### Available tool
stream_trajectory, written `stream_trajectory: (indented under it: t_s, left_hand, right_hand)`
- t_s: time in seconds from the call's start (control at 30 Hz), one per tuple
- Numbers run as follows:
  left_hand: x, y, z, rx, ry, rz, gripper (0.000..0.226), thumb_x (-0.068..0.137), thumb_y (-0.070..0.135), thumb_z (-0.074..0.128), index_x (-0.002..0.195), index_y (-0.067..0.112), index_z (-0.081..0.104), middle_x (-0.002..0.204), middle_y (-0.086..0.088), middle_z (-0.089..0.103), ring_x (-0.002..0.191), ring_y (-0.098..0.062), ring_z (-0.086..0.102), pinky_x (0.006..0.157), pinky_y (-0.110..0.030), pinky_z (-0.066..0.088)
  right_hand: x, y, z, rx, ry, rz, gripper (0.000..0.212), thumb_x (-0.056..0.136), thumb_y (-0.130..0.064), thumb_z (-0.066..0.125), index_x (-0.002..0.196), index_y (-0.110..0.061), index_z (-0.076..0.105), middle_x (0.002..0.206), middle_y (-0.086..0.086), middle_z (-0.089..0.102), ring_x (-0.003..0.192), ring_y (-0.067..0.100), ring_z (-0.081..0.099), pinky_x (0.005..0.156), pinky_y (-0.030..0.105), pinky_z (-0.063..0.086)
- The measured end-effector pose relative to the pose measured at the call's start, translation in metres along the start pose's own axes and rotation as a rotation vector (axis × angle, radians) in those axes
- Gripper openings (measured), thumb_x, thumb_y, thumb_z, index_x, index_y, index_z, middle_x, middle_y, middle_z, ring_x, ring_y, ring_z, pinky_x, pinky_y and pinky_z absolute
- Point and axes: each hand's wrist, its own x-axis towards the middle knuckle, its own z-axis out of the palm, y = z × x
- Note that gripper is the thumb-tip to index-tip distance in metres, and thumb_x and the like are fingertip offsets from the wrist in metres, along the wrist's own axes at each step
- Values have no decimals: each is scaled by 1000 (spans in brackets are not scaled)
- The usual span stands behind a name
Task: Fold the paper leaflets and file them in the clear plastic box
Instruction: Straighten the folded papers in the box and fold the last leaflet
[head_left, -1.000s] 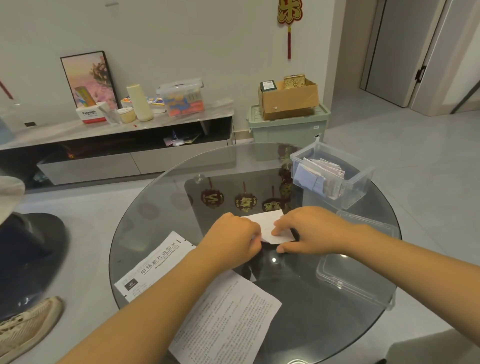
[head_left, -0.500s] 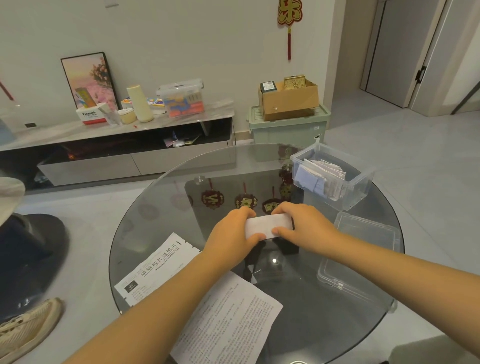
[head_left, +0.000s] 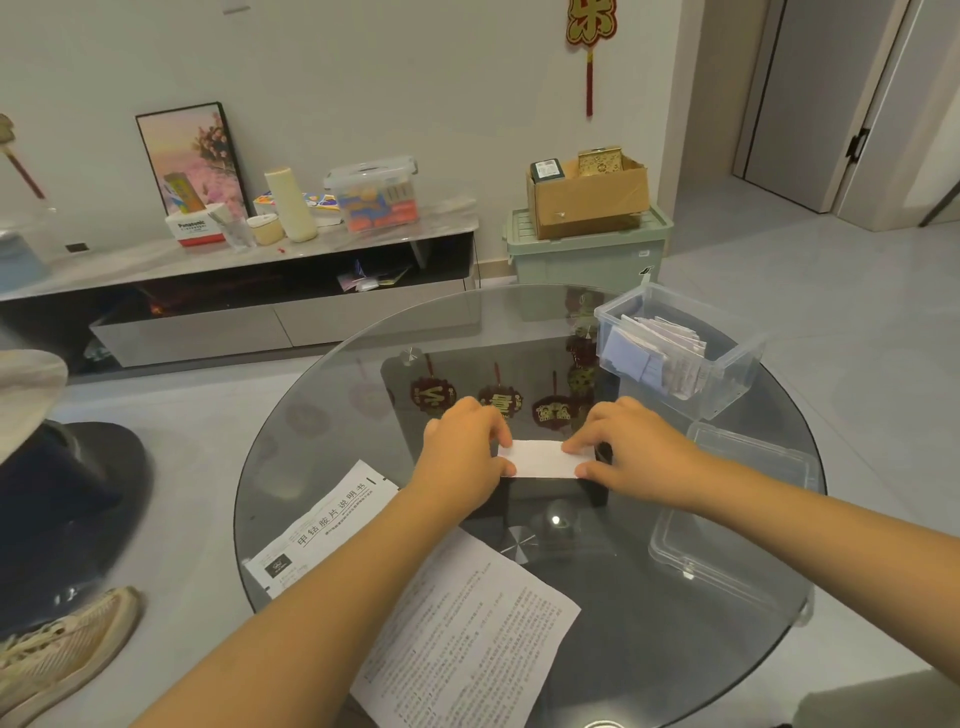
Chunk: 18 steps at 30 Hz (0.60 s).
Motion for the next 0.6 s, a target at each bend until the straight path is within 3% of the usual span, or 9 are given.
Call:
stream_trajectory:
  t_s: [0.07,0.17,0.27,0.4,0.6]
  left_hand:
    - [-2,1,-1,115,10,95,13,87,16,66,92,27,64,105,7,51,103,-19,52,100,-28,33]
    - [-10,1,1,199,-13,203,23,93,13,52,105,25,68,114,7,58,104,-18,54,96,-25,34]
    - [-21,4,-6,74,-116,258,22,91,24,54,109,22,67,113,6,59,104,-13,55,93,-27,45]
    - [-31,5,-14,90,-259,306,34,82,48,64,112,30,63,117,12,56,108,-7,51,94,-26,45]
    - [-36,6,-14,115,-263,317,44,75,55,69,111,32,60,117,12,54,107,-8,50,88,-21,44]
  right_hand:
    - [-5,-2,-2,-2,-11,-44,35,88,-38,60,123,-31,61,114,-7,56,101,9,38,82,20,30]
    - [-11,-5,-4,32,-66,-123,34,85,-39,64,118,-32,64,100,-12,59,95,7,35,80,21,33]
    - [-18,-9,-3,-5,-99,-244,32,86,-40,63,116,-33,65,100,-17,54,99,8,36,84,20,33]
    - [-22,-10,0,-3,-89,-313,28,89,-37,59,115,-30,67,121,-16,58,114,2,43,92,14,32]
    - [-27,-12,-2,-156,-43,-377,22,93,-38,50,108,-30,65,107,-9,64,98,7,55,86,27,47]
